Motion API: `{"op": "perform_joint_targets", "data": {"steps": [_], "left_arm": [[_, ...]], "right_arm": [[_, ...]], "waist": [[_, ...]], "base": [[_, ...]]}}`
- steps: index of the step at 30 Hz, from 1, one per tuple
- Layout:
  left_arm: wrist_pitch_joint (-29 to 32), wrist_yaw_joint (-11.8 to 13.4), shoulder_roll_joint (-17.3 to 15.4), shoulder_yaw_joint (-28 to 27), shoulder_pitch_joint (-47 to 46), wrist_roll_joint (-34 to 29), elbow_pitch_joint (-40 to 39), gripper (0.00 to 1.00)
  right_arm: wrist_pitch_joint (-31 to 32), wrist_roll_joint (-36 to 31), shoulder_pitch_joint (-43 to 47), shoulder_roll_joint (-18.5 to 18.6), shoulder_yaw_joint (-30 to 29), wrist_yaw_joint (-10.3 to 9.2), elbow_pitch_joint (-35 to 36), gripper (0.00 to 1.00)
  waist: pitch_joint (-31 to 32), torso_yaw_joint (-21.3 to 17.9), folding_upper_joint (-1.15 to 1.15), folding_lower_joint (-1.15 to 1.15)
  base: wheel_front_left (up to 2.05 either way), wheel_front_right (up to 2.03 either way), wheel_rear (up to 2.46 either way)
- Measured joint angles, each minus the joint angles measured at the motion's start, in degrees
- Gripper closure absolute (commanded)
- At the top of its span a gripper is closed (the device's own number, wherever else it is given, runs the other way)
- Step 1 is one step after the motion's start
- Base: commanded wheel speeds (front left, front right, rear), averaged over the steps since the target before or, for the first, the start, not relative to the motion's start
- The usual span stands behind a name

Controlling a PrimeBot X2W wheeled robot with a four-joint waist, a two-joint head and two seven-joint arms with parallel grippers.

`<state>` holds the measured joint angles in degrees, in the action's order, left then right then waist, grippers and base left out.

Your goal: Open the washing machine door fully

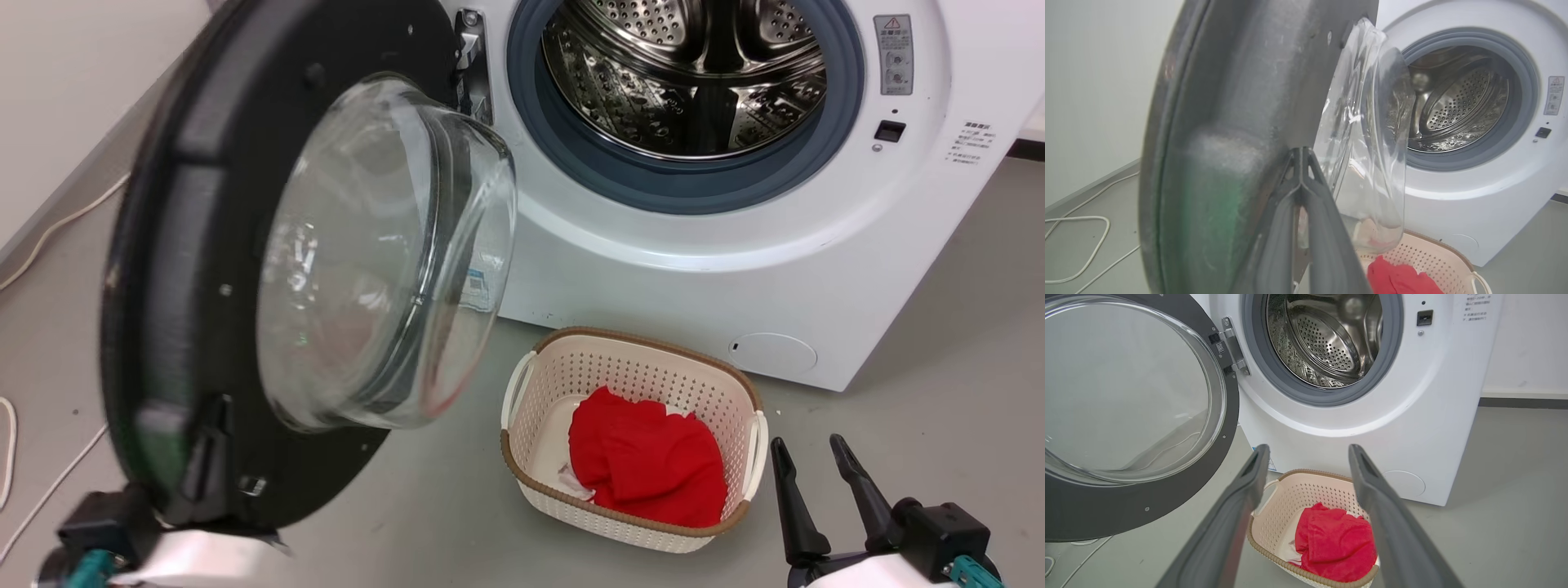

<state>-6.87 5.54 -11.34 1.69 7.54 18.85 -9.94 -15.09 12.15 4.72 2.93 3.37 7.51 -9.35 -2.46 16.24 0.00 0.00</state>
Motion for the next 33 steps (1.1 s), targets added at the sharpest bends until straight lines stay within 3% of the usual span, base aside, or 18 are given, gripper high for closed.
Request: {"op": "perform_joint_targets", "data": {"steps": [9,13,24,28,33], "left_arm": [[-4.65,-1.52,-4.38,-8.01,-11.34,4.93,16.17,1.0],[-6.28,-2.35,-7.97,-11.12,-17.15,5.63,23.88,1.0],[-7.97,-4.81,-14.61,-15.07,-28.04,5.49,41.98,1.0],[-8.02,-5.36,-14.96,-16.07,-29.06,4.69,44.04,1.0],[-8.08,-5.06,-13.3,-18.92,-25.77,2.01,40.45,1.0]], "right_arm": [[0.0,-0.88,-1.31,0.0,0.35,0.0,-0.29,0.0],[0.0,-1.22,-1.98,-0.01,0.14,0.0,-0.01,0.0],[0.01,-2.61,-3.51,0.0,-0.11,0.0,1.42,0.0],[0.0,-2.61,-3.44,0.0,-0.07,0.0,1.88,0.0],[0.0,-3.14,-2.86,-0.01,-0.2,0.0,2.22,0.0]], "waist": [[-1.85,-0.83,0.0,0.0],[-2.71,-1.8,0.0,0.0],[-4.89,-3.87,0.0,0.0],[-4.45,-4.2,0.0,0.0],[-2.9,-4.45,0.0,0.0]], "base": [[0.0,0.0,0.0],[0.0,0.0,0.0],[0.0,0.0,0.0],[0.0,0.0,0.0],[0.0,0.0,0.0]]}}
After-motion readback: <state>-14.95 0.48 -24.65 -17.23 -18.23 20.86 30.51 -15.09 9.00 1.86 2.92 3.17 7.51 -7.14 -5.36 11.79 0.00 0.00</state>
